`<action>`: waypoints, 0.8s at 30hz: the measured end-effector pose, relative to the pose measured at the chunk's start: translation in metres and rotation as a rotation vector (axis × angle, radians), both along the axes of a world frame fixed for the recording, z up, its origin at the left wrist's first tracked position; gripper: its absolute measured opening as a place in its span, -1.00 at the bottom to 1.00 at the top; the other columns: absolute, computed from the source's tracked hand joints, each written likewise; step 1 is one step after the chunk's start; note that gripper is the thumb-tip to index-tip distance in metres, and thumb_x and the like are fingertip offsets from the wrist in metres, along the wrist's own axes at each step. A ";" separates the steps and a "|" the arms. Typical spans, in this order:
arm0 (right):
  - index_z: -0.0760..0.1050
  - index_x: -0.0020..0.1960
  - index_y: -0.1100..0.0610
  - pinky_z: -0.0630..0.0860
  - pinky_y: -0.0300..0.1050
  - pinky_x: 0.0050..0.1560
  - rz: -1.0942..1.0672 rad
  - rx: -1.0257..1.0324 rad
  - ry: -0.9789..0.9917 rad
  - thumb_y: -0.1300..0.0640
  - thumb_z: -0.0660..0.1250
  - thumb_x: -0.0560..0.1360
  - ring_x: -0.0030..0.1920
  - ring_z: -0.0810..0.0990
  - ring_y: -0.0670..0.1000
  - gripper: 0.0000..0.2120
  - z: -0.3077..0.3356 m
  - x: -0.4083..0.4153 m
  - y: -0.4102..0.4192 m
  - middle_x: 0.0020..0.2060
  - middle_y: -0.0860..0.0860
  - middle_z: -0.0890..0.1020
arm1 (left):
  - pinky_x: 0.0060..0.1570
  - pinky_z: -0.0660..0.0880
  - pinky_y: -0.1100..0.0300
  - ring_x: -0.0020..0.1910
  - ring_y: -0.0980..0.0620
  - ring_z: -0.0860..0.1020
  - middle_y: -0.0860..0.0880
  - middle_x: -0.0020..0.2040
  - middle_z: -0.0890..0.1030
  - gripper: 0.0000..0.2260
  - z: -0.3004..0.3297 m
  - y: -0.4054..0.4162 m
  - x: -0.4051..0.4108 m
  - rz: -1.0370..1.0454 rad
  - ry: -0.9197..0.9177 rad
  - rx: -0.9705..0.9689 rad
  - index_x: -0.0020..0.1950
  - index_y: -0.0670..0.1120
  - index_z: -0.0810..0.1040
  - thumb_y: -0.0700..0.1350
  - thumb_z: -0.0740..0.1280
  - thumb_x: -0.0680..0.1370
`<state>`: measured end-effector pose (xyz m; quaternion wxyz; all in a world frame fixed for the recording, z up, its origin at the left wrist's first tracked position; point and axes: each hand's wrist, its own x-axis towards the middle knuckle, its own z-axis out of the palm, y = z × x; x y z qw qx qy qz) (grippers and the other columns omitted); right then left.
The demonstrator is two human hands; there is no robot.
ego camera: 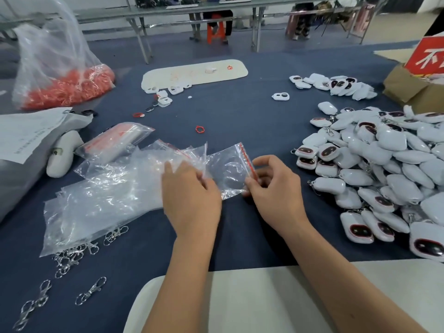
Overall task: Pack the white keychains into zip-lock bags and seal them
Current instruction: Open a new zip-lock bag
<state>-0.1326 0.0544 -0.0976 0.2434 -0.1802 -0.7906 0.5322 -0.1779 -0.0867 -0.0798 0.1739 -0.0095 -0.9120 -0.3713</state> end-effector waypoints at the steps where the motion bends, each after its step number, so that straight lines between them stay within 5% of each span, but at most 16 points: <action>1: 0.59 0.04 0.03 0.60 -0.33 -0.21 0.010 0.018 0.001 0.30 0.45 0.54 -0.30 0.72 -0.10 -0.80 0.001 0.001 -0.001 -0.19 -0.09 0.70 | 0.14 0.40 0.08 0.53 -0.13 0.38 -0.10 0.15 0.65 -0.89 0.004 -0.001 0.001 0.036 0.072 0.058 -0.17 -0.07 0.54 -0.20 0.35 0.55; 5: 0.63 -0.14 -0.01 0.59 -0.36 -0.18 0.080 0.069 -0.023 0.33 0.44 0.51 -0.27 0.67 -0.21 -0.77 0.010 -0.012 -0.018 -0.28 -0.17 0.68 | 0.20 0.33 0.30 0.16 -0.13 0.53 -0.05 0.05 0.68 -0.92 0.013 0.007 0.004 -0.001 0.509 0.130 -0.12 -0.17 0.57 -0.25 0.41 0.57; 8: 0.58 -0.35 -0.06 0.51 -0.36 -0.27 0.341 0.221 -0.084 0.29 0.27 0.63 -0.33 0.57 -0.16 -0.56 0.019 -0.016 -0.031 -0.39 -0.13 0.60 | 0.11 0.29 0.43 0.00 -0.09 0.53 -0.02 -0.06 0.68 -0.89 0.014 0.016 0.010 -0.082 0.579 0.148 -0.17 -0.18 0.60 -0.25 0.44 0.55; 11: 0.69 -0.01 0.11 0.65 -0.09 0.05 0.367 -0.036 -0.025 0.32 0.27 0.66 -0.02 0.68 0.05 -0.75 0.019 -0.019 -0.029 -0.09 0.03 0.72 | -0.03 0.37 0.33 -0.10 -0.04 0.57 -0.01 -0.11 0.67 -0.90 0.011 0.014 0.008 -0.080 0.518 0.170 -0.19 -0.16 0.62 -0.24 0.46 0.53; 13: 0.68 0.05 0.19 0.70 -0.02 -0.11 0.206 -0.289 0.031 0.26 0.35 0.65 -0.09 0.71 0.00 -0.88 0.015 -0.012 -0.008 -0.13 0.00 0.71 | -0.15 0.42 0.19 -0.21 -0.01 0.56 0.00 -0.15 0.64 -0.88 0.009 0.016 0.006 -0.131 0.411 0.182 -0.22 -0.14 0.62 -0.22 0.48 0.51; 15: 0.65 -0.03 0.23 0.63 -0.06 -0.37 0.178 -0.405 0.011 0.04 0.34 0.69 -0.25 0.68 0.02 -0.73 0.016 -0.002 0.011 -0.21 0.13 0.69 | -0.20 0.41 0.14 -0.27 0.01 0.53 0.03 -0.20 0.60 -0.84 0.007 0.025 0.010 -0.211 0.282 0.123 -0.26 -0.11 0.61 -0.20 0.49 0.50; 17: 0.63 -0.13 0.27 0.55 -0.10 -0.45 0.208 -0.389 -0.061 -0.07 0.33 0.68 -0.35 0.63 0.06 -0.57 0.016 0.005 0.020 -0.24 0.25 0.69 | -0.19 0.45 0.08 -0.26 -0.01 0.52 0.04 -0.21 0.57 -0.81 0.003 0.037 0.017 -0.311 0.141 0.052 -0.28 -0.09 0.58 -0.15 0.48 0.52; 19: 0.62 -0.22 0.28 0.51 -0.09 -0.44 0.163 -0.253 -0.083 0.04 0.36 0.65 -0.45 0.59 0.06 -0.62 0.015 0.007 0.024 -0.29 0.27 0.68 | -0.20 0.48 -0.06 -0.25 -0.06 0.51 0.00 -0.22 0.54 -0.78 -0.004 0.044 0.022 -0.413 0.066 0.022 -0.28 -0.12 0.55 -0.13 0.45 0.54; 24: 0.65 -0.19 0.30 0.48 -0.15 -0.50 0.236 -0.300 -0.092 0.25 0.27 0.65 -0.46 0.53 0.07 -0.71 0.015 0.009 0.030 -0.36 0.23 0.65 | -0.31 0.38 0.22 -0.27 0.14 0.47 0.09 -0.22 0.49 -0.72 -0.010 0.042 0.019 -0.440 0.037 0.052 -0.27 -0.01 0.44 0.02 0.49 0.50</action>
